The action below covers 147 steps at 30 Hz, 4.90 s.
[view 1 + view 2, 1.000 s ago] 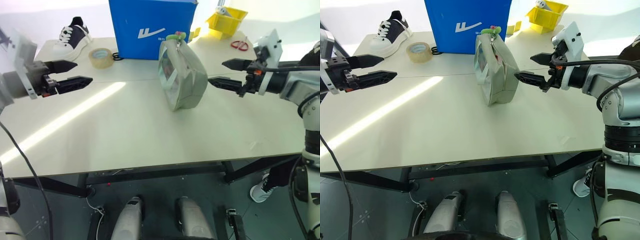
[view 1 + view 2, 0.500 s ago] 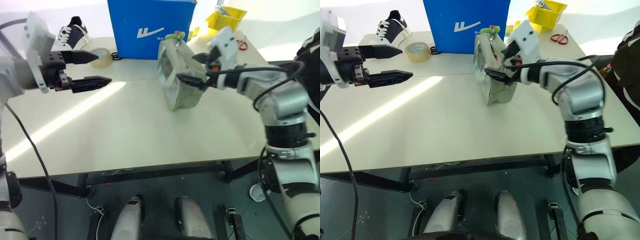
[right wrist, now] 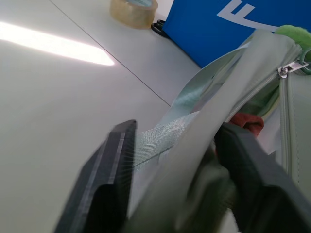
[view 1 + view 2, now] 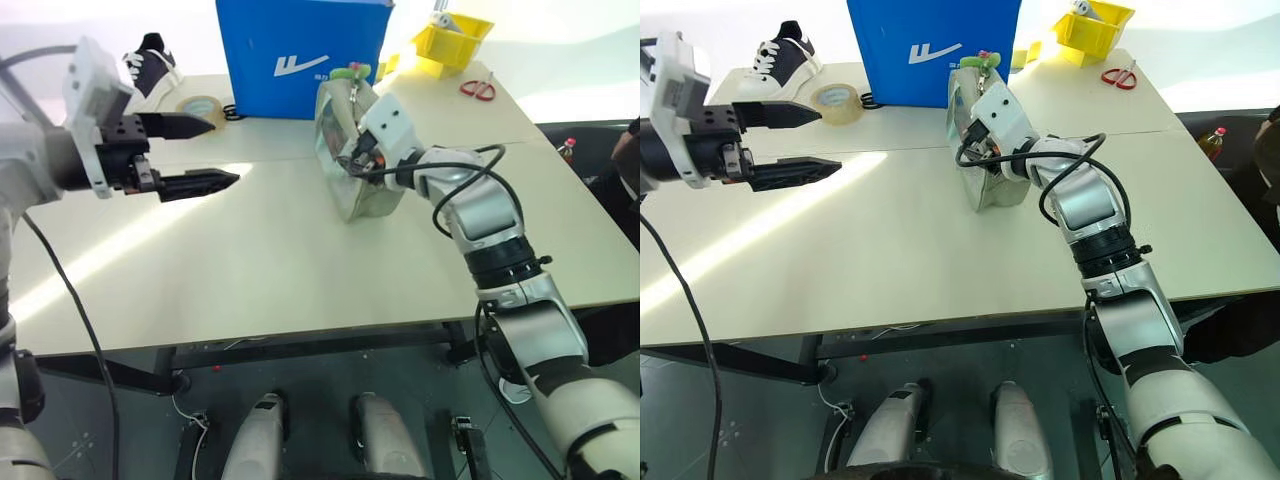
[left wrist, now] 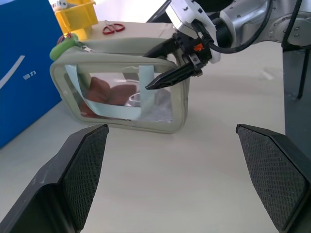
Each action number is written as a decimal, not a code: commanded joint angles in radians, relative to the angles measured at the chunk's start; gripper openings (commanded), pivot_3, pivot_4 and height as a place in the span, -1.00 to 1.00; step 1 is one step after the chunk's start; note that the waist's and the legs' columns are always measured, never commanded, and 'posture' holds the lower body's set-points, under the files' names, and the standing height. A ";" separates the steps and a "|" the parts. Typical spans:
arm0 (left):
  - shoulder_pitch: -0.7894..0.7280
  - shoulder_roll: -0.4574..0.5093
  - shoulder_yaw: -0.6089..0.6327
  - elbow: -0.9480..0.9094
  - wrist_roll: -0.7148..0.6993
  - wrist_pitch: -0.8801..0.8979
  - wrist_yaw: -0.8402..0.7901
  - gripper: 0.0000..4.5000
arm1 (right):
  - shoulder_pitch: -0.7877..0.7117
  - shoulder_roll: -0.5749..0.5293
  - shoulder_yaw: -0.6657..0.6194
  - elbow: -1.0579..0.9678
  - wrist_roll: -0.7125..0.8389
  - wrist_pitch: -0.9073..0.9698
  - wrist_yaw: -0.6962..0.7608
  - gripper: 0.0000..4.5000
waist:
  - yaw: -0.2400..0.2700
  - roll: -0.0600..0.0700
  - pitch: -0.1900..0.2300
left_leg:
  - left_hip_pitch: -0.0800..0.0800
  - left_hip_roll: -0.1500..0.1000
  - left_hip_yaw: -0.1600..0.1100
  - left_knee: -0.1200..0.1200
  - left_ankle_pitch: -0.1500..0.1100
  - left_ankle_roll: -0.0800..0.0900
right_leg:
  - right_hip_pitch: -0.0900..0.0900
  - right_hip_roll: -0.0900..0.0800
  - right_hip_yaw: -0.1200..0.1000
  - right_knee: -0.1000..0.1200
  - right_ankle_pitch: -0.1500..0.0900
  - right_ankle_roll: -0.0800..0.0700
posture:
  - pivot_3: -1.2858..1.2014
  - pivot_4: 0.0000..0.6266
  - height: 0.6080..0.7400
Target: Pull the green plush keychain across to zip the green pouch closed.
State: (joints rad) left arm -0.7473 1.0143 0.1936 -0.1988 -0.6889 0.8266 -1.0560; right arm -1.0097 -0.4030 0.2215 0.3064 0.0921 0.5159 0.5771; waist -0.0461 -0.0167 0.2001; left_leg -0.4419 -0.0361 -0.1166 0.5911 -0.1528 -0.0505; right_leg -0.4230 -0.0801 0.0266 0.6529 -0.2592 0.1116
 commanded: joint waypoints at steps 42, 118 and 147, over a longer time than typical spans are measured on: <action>-0.039 0.045 0.015 0.053 0.011 -0.048 -0.020 1.00 | -0.061 -0.046 -0.057 0.232 0.035 -0.611 0.562 -0.98 | -0.003 0.000 0.000 | 0.001 0.000 0.000 0.001 0.000 0.000 | 0.000 0.000 0.000 0.002 0.000 0.000 | 0.03 -0.52 1.00; 0.040 0.030 0.051 0.106 0.026 -0.038 0.043 1.00 | -0.133 -0.207 -0.003 0.327 -0.177 -0.879 0.600 -0.98 | -0.021 0.000 0.000 | 0.003 0.000 -0.001 0.001 0.000 0.000 | 0.001 0.000 0.000 0.006 0.000 0.000 | 0.03 -0.52 1.00; -0.131 -0.209 -0.022 0.459 0.220 -0.261 0.099 -0.97 | -0.105 -0.169 -0.021 0.274 -0.140 -0.798 0.584 -1.00 | -0.022 0.000 0.000 | 0.003 -0.001 -0.001 0.001 0.000 -0.001 | 0.000 0.000 0.000 0.008 0.000 0.001 | 0.03 -0.52 1.00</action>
State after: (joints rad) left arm -0.8349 0.7831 0.1489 0.3252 -0.4567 0.5791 -0.9447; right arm -1.1038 -0.5736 0.2300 0.6275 -0.0715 -0.2823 1.1768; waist -0.0686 -0.0168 0.2001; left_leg -0.4389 -0.0368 -0.1173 0.5920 -0.1525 -0.0511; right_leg -0.4233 -0.0803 0.0265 0.6612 -0.2592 0.1121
